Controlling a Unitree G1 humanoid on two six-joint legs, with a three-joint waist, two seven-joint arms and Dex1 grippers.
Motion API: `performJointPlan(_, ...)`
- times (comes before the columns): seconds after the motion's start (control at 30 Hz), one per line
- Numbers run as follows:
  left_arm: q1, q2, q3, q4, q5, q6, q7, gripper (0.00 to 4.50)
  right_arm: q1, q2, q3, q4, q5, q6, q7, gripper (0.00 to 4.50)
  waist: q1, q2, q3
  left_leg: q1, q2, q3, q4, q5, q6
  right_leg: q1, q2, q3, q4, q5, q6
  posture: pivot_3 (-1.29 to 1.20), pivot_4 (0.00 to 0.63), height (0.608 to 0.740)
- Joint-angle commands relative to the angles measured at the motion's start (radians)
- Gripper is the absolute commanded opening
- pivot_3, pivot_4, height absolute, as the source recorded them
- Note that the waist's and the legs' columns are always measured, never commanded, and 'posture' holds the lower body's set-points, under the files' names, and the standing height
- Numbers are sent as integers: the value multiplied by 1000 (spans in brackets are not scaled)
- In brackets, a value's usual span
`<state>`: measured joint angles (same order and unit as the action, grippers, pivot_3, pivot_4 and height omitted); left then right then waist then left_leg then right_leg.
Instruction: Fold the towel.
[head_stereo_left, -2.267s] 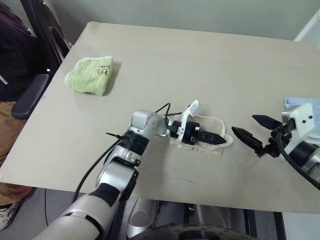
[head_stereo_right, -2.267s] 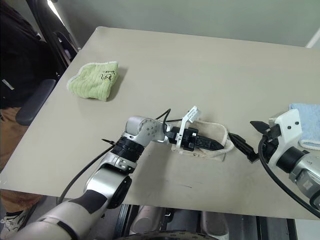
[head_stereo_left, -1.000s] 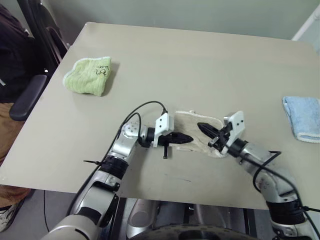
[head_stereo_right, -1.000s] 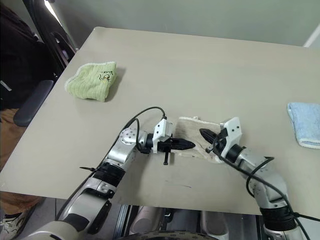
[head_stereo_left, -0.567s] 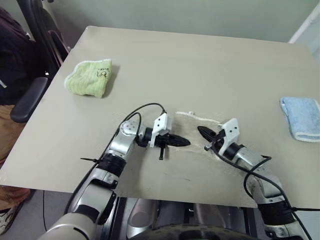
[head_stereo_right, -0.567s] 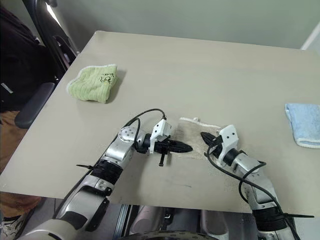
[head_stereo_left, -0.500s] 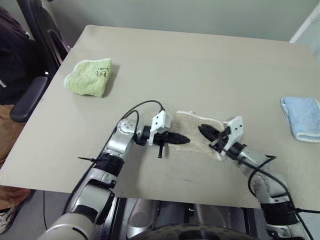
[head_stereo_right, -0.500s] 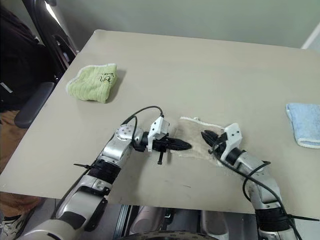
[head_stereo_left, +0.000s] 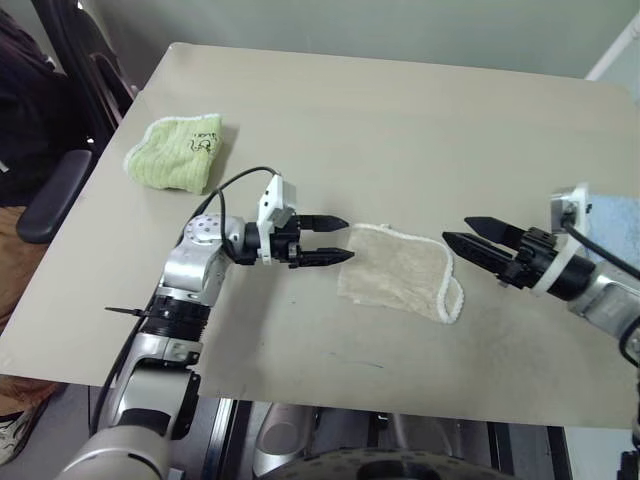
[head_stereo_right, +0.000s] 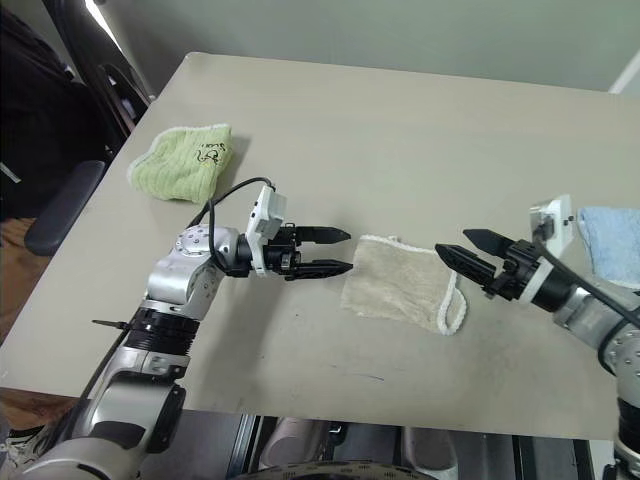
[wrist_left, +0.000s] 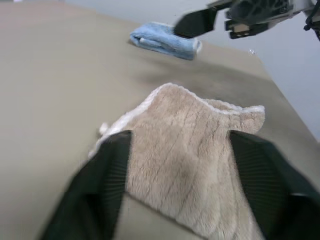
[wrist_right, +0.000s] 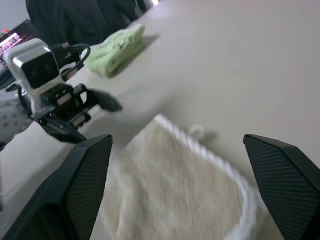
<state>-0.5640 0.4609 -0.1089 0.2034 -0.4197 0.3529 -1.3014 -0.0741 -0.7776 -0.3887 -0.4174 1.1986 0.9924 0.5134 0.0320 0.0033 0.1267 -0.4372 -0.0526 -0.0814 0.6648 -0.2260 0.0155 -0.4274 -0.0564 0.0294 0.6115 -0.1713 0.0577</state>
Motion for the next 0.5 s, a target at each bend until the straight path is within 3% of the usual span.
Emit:
performJointPlan(0.03, 28, 24, -1, -34, 23, -29, 10, 4490, 26, -45, -57, 70, 105, 91, 17, 4500, 0, 0, 0, 0, 0, 0, 0, 0, 0, 0, 0, 0, 0, 0, 0, 0, 150, 733)
performJointPlan(0.13, 40, 26, -1, -36, 26, -38, 13, 4490, 42, -80, -61, 123, 134, 148, 29, 4500, -1, 0, 0, 0, 0, 1, 0, 0, 1, -1, 0, 1, 0, -1, 0, 0, 150, 733)
performJointPlan(0.23, 56, 26, 6, -48, 19, -34, 19, 4490, 77, -135, 15, 144, 65, 197, 89, 4500, 0, 0, 0, -1, 0, 1, 0, 0, 1, -1, 0, 1, 0, -1, 0, 0, 150, 733)
performJointPlan(0.5, 91, 38, 1, -59, 42, -68, 38, 4490, 29, -111, 123, 271, -44, 190, 172, 4500, -3, 0, 0, -1, 0, 1, 0, 4, 8, -2, 0, 1, 0, 0, 0, 0, 150, 733)
